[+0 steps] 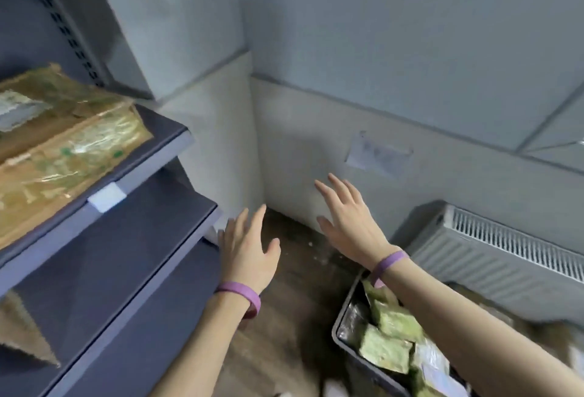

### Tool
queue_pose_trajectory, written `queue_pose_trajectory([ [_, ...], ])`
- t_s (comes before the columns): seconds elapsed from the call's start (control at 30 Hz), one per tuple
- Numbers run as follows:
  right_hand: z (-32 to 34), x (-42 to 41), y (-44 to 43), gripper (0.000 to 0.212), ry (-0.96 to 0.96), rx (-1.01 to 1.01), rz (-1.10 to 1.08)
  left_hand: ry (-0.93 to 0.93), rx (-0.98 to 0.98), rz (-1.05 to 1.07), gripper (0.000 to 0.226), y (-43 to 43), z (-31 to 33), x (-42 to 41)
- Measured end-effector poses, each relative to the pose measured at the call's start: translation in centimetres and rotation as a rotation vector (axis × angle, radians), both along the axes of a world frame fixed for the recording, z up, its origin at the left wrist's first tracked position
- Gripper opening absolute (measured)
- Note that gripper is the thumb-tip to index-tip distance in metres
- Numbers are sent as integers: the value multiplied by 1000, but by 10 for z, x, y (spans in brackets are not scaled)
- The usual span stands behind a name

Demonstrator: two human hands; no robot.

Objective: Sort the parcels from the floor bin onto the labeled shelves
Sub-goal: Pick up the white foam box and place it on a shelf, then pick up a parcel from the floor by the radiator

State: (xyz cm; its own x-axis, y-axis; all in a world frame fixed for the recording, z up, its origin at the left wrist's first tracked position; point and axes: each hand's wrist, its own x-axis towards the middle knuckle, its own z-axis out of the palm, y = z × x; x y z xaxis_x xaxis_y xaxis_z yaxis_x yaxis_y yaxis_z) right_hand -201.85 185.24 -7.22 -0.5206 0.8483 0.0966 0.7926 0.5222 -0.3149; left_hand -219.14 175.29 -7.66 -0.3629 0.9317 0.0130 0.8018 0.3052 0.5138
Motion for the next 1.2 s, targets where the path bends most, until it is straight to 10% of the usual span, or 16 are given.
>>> queue_pose_trajectory([
  [0.43,-60,292,-68,63,-61,-205,-592,-297,-284,-530,60,41,-75,237],
  [0.93,-224,562,-51,59,-78,-632,-656,-214,-576,-455,59,99,-197,499],
  [1.2,-388,612,-26,62,-165,-793,-670,-69,-663,-500,58,137,-361,549],
])
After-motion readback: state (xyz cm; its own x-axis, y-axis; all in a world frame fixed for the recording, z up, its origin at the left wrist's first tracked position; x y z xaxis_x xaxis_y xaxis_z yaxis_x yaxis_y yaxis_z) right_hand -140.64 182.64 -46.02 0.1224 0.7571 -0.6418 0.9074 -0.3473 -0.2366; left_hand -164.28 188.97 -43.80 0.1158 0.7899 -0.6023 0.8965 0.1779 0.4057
